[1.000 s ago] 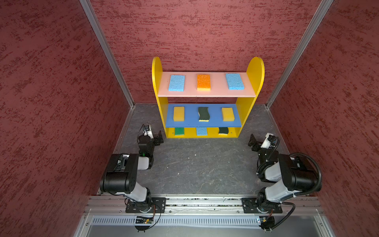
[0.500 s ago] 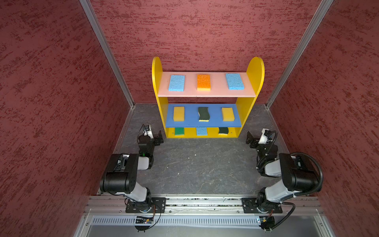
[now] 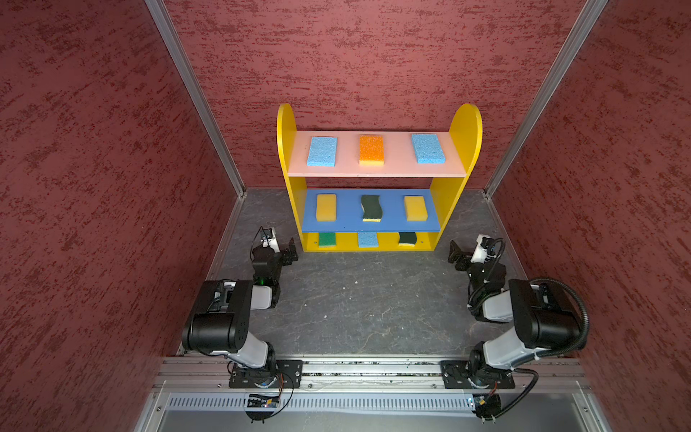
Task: Arrange cleaning sponges on a shelf
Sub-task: Reset both arms
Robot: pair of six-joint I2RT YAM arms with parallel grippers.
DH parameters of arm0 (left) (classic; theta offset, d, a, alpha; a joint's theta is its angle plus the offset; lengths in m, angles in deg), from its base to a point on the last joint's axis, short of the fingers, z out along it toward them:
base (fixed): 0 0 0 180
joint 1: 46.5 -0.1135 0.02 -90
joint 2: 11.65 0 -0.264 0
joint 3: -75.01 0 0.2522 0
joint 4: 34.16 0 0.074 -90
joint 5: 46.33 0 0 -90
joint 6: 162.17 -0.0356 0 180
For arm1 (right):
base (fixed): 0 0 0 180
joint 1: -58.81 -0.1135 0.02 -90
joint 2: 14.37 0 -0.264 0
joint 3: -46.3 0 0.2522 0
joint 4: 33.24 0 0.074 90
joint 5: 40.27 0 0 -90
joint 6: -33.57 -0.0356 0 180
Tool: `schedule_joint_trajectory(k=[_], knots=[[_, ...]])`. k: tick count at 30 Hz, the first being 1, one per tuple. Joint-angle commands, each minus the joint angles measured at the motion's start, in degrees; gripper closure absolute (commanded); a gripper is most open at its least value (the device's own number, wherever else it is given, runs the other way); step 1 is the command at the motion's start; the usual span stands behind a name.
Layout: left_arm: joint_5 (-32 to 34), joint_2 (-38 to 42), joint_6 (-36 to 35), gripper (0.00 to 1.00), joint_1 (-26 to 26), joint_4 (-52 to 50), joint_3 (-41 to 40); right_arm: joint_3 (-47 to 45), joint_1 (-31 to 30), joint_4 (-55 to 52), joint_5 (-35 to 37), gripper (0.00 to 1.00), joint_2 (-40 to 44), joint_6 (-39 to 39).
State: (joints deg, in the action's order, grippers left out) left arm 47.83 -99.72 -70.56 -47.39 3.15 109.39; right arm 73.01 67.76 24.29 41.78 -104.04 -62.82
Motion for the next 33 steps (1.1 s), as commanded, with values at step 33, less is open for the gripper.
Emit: schedule_joint_trajectory(k=[33], knots=[[0.4,0.1,-0.8,0.01,0.3,1.5,0.5,-3.0,-0.1,8.1,-6.6,0.01,0.1,3.6]])
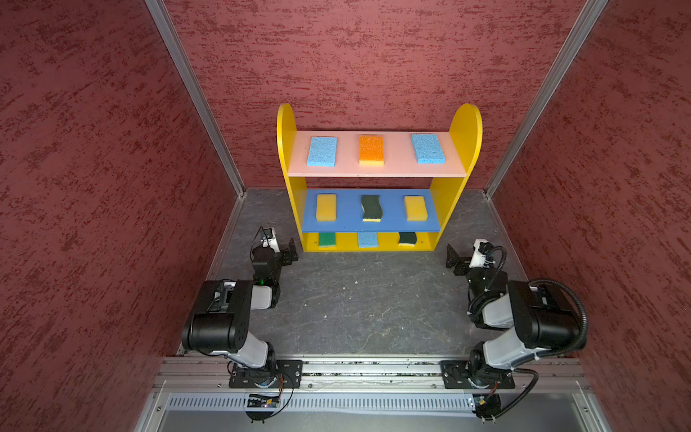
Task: Arrange cleaning sponges on a shelf
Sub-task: Reset both arms
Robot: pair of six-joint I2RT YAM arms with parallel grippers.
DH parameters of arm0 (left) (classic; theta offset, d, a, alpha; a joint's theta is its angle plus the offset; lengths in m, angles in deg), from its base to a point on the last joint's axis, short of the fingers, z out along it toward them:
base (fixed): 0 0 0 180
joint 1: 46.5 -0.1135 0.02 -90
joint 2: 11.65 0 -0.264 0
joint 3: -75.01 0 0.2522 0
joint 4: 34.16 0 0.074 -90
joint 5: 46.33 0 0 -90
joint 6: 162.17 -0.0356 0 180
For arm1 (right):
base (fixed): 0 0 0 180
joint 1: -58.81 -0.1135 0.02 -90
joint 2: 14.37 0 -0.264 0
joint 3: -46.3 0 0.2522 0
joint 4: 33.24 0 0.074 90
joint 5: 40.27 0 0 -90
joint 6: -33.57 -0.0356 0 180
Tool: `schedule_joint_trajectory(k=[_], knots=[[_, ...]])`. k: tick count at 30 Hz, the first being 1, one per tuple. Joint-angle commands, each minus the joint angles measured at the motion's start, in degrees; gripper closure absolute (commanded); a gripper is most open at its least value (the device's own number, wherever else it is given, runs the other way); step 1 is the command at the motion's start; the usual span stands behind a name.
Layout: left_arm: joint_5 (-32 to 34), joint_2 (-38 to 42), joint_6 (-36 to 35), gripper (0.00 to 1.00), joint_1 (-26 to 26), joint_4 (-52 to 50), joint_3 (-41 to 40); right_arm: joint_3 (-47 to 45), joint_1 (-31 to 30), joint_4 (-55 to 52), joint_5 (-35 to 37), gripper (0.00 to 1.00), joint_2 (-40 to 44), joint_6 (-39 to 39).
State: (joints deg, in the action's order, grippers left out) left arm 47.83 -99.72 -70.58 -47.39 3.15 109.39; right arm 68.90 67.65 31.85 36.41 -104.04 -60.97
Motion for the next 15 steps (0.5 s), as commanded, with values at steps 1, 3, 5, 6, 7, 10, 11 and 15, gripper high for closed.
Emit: schedule_joint_trajectory(k=[1,3,5,6,7,10,11,15], knots=[[0.3,0.1,-0.8,0.01,0.3,1.5,0.5,1.1,0.0,0.5,-1.3,0.01,0.1,1.7],[0.4,0.0,-0.7,0.01,0.2,1.5,0.5,1.1,-0.1,0.6,-1.2,0.01,0.2,1.7],[0.2,0.1,-0.7,0.01,0.2,1.4,0.5,0.9,0.0,0.7,-1.3,0.01,0.1,1.7],[0.3,0.1,-0.8,0.01,0.2,1.4,0.5,0.8,0.0,0.9,-1.2,0.01,0.2,1.7],[0.3,0.1,-0.8,0.01,0.2,1.4,0.5,0.8,0.0,0.9,-1.1,0.01,0.1,1.7],[0.1,0.1,-0.8,0.01,0.1,1.3,0.5,0.9,0.0,0.7,-1.3,0.01,0.1,1.7],[0.2,0.1,-0.8,0.01,0.1,1.4,0.5,0.9,-0.1,0.7,-1.3,0.01,0.2,1.6],[0.1,0.1,-0.8,0.01,0.1,1.2,0.5,0.9,0.0,0.7,-1.3,0.01,0.1,1.7]])
